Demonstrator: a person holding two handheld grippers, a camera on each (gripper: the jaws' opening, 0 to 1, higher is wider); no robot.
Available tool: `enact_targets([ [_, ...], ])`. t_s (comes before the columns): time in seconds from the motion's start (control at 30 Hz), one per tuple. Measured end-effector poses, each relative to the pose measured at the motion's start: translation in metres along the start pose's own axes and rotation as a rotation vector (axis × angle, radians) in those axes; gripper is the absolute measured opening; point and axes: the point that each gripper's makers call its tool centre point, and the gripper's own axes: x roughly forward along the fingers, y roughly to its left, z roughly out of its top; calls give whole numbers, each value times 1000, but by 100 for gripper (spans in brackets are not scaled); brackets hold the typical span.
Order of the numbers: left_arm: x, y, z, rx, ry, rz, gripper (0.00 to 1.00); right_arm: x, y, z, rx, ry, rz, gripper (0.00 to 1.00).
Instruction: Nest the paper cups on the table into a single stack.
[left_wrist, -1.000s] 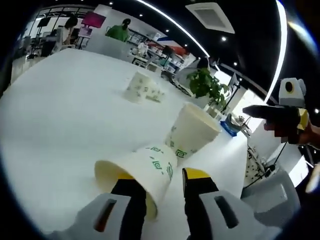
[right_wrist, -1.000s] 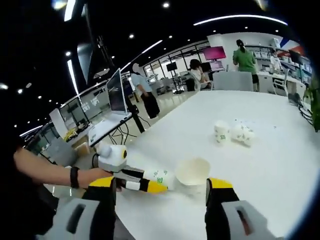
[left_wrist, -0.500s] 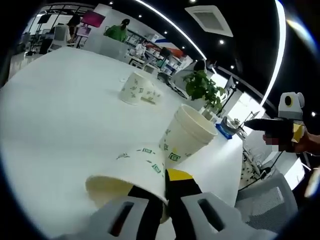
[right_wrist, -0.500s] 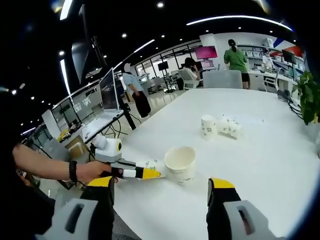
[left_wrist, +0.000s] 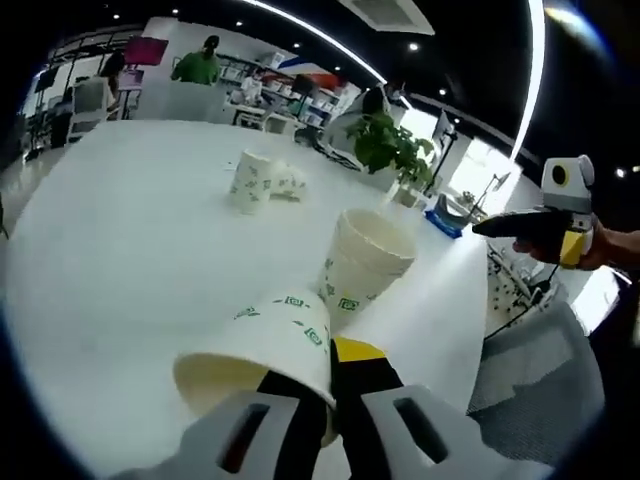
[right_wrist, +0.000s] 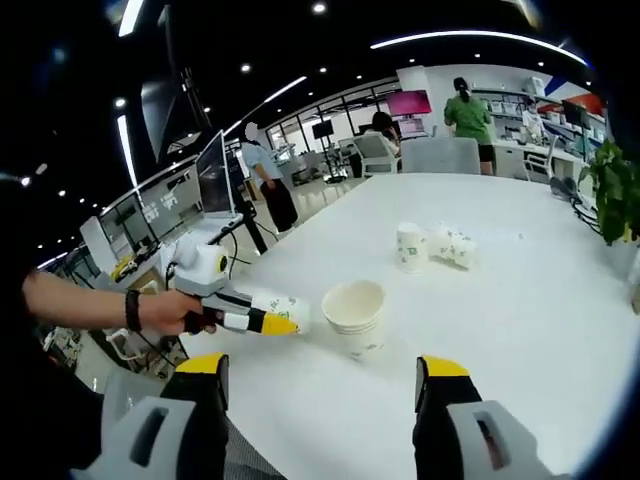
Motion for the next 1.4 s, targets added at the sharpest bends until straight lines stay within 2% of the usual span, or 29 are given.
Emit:
enact_targets([
  [0.17, -6, 2, 15, 57, 17, -5, 0, -2, 4, 0, 4, -3, 2, 77],
  [0.33, -14, -5, 36, 115, 21, -20, 0, -5, 0, -4, 4, 2, -4, 77],
  [0.4, -15, -8, 46, 172, 34, -29, 0, -6, -1, -7, 10, 0, -5, 77],
  [0.57, -15, -10, 54, 301, 119, -55, 0, -8, -3, -13, 7, 7, -10, 78],
  [0.77, -12, -8, 64, 403, 182, -91, 0, -10, -6, -18, 16, 3, -17, 78],
  [0.93, -15, -24, 73, 515, 253, -126, 0, -10, -7, -21, 13, 10, -18, 79],
  [1.23, 2, -35, 83, 693, 385, -194, 0, -15, -5, -26, 3, 16, -19, 79],
  [1.27, 3, -46, 80, 726, 402, -201, 0, -15, -5, -27, -1, 20, -19, 79],
  [1.4, 11, -48, 83, 779, 446, -221, 0, -15, -6, -32, -12, 33, -19, 79],
])
